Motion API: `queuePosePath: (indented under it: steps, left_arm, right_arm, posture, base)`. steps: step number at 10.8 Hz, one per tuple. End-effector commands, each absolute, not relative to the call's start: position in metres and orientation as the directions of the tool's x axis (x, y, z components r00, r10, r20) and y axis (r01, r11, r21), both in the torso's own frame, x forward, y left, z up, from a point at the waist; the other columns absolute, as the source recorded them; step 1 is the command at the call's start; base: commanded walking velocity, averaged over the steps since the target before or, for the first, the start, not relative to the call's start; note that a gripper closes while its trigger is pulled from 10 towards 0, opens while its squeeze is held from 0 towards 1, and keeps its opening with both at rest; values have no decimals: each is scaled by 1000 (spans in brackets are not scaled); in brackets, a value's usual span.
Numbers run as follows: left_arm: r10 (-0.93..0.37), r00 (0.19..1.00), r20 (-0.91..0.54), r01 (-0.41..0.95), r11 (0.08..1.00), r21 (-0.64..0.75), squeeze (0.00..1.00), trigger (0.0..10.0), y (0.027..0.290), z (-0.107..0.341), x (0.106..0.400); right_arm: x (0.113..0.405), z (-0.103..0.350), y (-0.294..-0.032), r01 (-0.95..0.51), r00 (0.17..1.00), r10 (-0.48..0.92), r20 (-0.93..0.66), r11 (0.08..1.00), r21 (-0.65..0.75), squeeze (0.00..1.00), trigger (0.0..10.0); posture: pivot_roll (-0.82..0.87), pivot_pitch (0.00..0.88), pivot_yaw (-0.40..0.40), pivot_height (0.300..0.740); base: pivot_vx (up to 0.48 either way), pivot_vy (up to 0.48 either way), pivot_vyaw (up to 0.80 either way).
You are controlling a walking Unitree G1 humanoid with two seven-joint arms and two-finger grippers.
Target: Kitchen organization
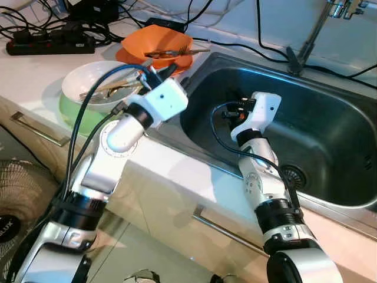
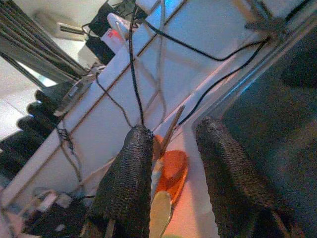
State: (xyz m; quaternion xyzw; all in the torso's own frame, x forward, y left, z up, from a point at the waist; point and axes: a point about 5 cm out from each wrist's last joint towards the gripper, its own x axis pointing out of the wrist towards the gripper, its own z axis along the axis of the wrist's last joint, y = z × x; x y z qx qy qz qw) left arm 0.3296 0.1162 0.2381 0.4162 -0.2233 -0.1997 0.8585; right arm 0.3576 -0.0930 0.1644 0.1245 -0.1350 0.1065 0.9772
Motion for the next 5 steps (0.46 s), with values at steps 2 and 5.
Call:
queuePosePath:
  steps: [2, 5]
  left_arm:
    - [-500, 839, 214, 81, 504, 860, 0, 10000, 117, 236, 327]
    - [-459, 862, 215, 41, 486, 873, 0, 10000, 122, 234, 331]
  right_arm:
    - [357, 156, -96, -226, 951, 161, 262, 944, 240, 0, 10000]
    - [357, 155, -96, -225, 952, 160, 263, 944, 242, 0, 10000]
  posture:
    - [87, 80, -43, 740]
    - [78, 78, -35, 740]
  base:
    - [0, 0, 0]
    - [0, 0, 0]
